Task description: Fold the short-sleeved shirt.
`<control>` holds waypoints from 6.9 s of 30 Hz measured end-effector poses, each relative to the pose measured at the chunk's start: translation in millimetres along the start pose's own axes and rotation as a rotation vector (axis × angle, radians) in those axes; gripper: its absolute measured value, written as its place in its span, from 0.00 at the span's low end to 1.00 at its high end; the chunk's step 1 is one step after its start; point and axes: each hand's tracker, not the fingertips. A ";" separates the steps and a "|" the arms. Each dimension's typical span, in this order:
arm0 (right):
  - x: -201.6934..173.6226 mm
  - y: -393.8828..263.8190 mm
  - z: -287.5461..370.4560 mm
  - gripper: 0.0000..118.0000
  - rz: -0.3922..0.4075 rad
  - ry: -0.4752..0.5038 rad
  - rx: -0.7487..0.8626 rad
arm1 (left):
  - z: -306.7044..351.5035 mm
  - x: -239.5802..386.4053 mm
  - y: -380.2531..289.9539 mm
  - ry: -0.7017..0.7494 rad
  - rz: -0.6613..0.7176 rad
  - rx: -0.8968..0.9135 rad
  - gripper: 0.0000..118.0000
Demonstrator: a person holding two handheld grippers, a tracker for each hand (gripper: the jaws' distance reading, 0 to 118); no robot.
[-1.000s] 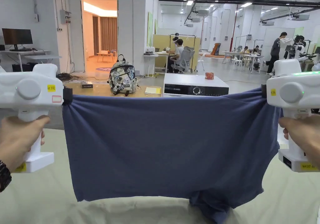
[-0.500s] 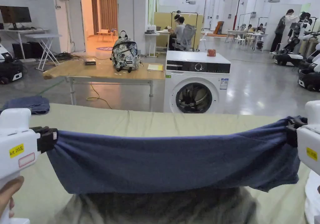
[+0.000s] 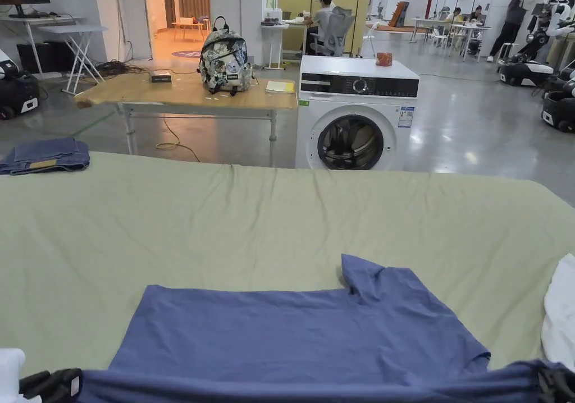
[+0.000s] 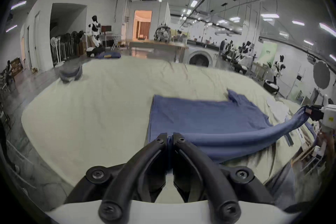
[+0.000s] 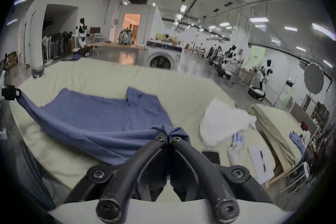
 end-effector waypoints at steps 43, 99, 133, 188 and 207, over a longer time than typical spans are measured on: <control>-99.6 77.1 -141.6 0.00 -0.151 0.128 0.158 | -150.6 56.6 93.4 0.044 -0.081 0.130 0.00; -1.2 102.4 -432.2 0.00 -0.065 0.089 -0.563 | -326.7 -25.5 161.5 0.064 -0.128 -0.331 0.00; 68.8 398.8 -162.1 0.00 -0.147 -0.055 0.337 | -139.6 39.8 471.4 0.027 -0.169 0.248 0.00; 29.7 90.4 -36.5 0.00 -0.075 -0.010 0.156 | -31.9 14.4 119.8 0.026 -0.101 0.228 0.00; 20.0 -99.8 -67.7 0.00 -0.058 0.029 -0.333 | -40.9 -1.4 -63.6 0.045 0.019 -0.171 0.00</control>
